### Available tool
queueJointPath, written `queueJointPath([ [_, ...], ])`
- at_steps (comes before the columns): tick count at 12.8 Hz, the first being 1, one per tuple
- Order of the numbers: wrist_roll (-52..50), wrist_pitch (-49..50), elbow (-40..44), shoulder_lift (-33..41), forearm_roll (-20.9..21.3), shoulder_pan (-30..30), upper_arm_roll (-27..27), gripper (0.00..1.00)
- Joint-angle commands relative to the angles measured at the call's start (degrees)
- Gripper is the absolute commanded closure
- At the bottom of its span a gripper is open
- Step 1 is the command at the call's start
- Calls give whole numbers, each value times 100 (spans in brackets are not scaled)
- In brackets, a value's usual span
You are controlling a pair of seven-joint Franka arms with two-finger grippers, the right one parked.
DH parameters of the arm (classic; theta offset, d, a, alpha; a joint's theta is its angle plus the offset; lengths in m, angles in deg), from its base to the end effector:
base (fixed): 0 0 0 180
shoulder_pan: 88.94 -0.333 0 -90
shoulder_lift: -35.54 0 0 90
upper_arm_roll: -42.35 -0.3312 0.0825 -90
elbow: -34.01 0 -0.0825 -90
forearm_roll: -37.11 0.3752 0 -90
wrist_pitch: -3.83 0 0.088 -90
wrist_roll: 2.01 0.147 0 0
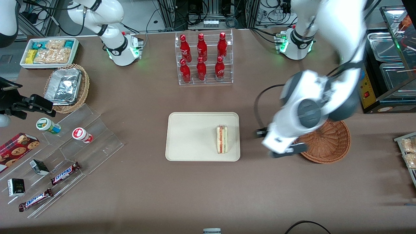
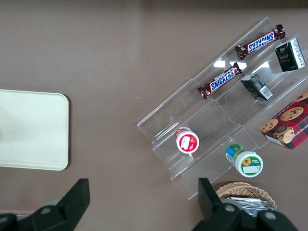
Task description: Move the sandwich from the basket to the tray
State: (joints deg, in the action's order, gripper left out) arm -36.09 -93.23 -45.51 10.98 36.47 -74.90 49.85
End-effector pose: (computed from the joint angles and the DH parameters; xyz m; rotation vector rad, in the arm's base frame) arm 0.6235 -0.2334 0.4341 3.1110 0.3584 -0.2132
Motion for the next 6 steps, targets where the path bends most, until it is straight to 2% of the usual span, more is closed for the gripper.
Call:
queueJointPath([
  [1, 435, -111, -941, 916, 187, -515, 58, 0],
  [4, 586, -120, -1363, 1532, 328, -815, 58, 0],
  [6, 1330, -85, -1584, 1875, 249, -1139, -21, 0],
])
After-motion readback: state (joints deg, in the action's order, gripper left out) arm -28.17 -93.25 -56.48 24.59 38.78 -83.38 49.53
